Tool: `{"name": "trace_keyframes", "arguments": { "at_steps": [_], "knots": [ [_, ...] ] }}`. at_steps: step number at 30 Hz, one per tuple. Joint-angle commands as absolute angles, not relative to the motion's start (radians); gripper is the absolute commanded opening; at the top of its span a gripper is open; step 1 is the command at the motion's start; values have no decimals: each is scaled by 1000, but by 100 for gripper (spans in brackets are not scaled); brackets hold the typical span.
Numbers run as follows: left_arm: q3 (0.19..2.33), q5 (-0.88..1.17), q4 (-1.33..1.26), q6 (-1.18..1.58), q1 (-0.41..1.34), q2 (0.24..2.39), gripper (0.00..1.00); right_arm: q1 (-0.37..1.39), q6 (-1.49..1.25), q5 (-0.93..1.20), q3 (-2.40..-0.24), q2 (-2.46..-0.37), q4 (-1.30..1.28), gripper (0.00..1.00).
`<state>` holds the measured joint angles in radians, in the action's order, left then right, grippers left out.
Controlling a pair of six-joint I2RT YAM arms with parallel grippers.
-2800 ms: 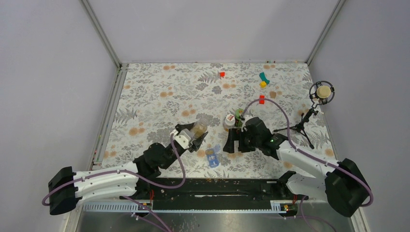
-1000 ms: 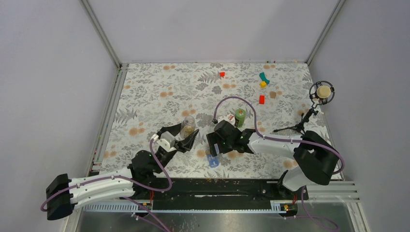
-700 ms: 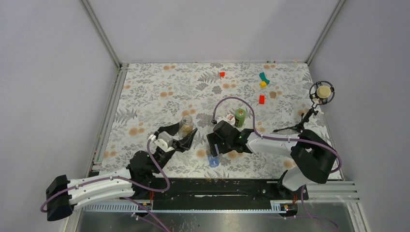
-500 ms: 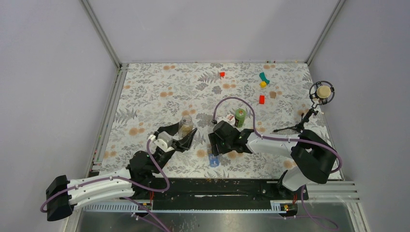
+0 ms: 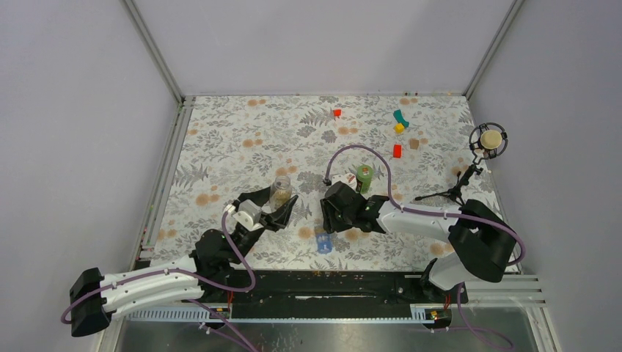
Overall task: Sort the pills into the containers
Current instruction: Adjust the pill in the pill container.
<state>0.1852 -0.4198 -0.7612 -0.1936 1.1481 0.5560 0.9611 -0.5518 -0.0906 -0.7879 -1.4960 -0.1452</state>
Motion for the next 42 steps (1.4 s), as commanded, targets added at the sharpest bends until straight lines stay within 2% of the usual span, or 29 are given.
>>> {"name": "trace_keyframes", "arguments": {
  "at_steps": [1,2,4,6,10,14,24,28,37,41,42],
  "knots": [
    [181,-429,-799,-204,1145,542,0,969,-558,-116,-815,-1485,-153,59],
    [181,-429,-799,-204,1144,542,0,969,-556,-112,-817,-1487,-158,71],
    [181,-429,-798,-204,1145,542,0,969,-557,-115,-817,-1485,-155,84],
    [182,-429,-798,-203,1144,543,0,969,-560,-112,-816,-1491,-144,88],
    [181,-430,-799,-202,1144,546,0,969,-569,-90,-848,-1536,-152,88],
    [183,-430,-797,-202,1144,543,0,969,-583,-86,-858,-1567,-154,84],
    [183,-430,-791,-206,1145,539,0,969,-593,-82,-836,-1534,-142,56],
    [181,-429,-788,-203,1144,537,0,969,-594,-88,-824,-1515,-136,49],
    [183,-426,-779,-201,1145,531,0,969,-597,-99,-820,-1501,-144,48],
    [183,-425,-772,-199,1144,526,0,969,-595,-121,-821,-1506,-159,44],
    [183,-426,-772,-199,1144,525,0,969,-594,-123,-823,-1509,-161,47]
  ]
}}
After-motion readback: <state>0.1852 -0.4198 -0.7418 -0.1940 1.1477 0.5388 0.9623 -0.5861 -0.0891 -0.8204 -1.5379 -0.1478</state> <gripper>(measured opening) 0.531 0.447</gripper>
